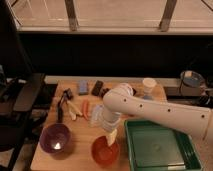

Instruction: Stack bowls on top of each other

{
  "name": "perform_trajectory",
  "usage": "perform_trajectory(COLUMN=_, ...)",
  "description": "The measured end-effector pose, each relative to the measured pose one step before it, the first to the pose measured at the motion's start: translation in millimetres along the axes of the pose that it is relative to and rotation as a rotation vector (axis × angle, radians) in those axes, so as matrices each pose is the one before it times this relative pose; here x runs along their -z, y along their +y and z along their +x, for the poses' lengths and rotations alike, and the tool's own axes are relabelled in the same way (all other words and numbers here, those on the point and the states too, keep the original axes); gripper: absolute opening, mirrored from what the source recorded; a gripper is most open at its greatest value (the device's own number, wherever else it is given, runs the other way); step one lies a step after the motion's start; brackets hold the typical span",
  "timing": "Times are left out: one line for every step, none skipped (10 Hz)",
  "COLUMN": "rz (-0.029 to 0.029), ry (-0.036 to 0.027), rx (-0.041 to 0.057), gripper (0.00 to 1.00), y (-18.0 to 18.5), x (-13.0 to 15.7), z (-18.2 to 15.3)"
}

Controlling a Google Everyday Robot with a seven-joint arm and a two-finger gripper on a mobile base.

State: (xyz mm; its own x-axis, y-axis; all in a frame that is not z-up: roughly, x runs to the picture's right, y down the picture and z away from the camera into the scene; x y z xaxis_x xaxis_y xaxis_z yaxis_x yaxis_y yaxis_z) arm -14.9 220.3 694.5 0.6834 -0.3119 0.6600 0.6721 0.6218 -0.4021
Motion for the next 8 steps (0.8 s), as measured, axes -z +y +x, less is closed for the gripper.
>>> perform_trajectory(rz=-0.00029, ry=0.00022, rx=0.00041, gripper=0.74, y=-0.03, x=-0.17, z=-0.07)
perform_trajectory(rz=-0.00048, ry=-0.00282, rx=-0.00142, gripper=0.74, y=-0.57, x=-0.52, z=-0.81)
perform_trajectory(rz=-0.00228, ry=-0.00798, rx=-0.00438, gripper=0.74, y=-0.22, x=-3.77, z=-1.69)
perform_trajectory(rz=-0.00195, ry=-0.01703, rx=-0.0086, gripper=0.74, y=-2.17, x=-9.79, z=-2.69)
perform_trajectory(rz=-0.00382, ry=-0.02055, rx=-0.0122, gripper=0.74, y=-0.46, x=-12.59, z=0.18)
perform_trajectory(rz=-0.00444, ry=-0.01177, rx=-0.01028, gripper=0.74, y=1.63, x=-7.82, z=2.63)
perform_trajectory(rz=-0.00572, ry=-0.00888, rx=-0.00434, gripper=0.74, y=0.05, x=-4.97, z=0.71)
perform_trajectory(rz=-0.00522, ry=-0.00165, rx=-0.00366, gripper=0.7, y=1.31, x=-4.1, z=1.35)
